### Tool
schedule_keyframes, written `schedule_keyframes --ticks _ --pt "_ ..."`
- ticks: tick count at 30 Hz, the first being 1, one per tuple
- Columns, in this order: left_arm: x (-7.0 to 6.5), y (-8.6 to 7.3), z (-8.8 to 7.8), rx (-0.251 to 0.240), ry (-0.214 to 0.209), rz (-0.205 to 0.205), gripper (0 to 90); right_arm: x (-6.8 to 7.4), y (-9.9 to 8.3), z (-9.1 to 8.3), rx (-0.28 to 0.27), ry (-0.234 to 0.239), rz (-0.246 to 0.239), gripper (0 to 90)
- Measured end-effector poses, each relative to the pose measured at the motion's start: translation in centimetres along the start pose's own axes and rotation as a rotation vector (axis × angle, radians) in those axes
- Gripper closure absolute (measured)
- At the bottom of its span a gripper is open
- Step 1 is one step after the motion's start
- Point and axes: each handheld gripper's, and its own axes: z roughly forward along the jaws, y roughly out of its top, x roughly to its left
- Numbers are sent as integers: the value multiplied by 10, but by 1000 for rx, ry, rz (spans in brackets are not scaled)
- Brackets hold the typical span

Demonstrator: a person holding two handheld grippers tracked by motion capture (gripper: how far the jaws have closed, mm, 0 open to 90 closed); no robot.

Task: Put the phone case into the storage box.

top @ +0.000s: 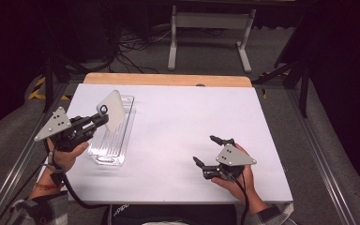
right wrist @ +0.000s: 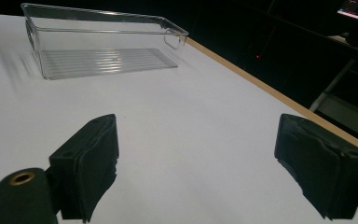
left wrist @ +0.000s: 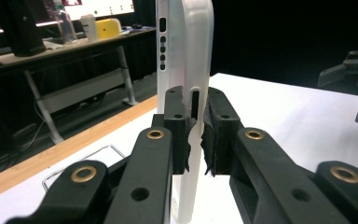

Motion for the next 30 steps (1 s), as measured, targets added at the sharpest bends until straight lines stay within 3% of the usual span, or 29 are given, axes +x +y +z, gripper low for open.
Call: schedule_keyframes --ticks 24,30 --pt "67 -32 46 94 -24 -61 814 1 -7 12 51 20 17 143" --pt "77 -38 57 109 -40 -69 814 2 -9 16 72 28 16 142"
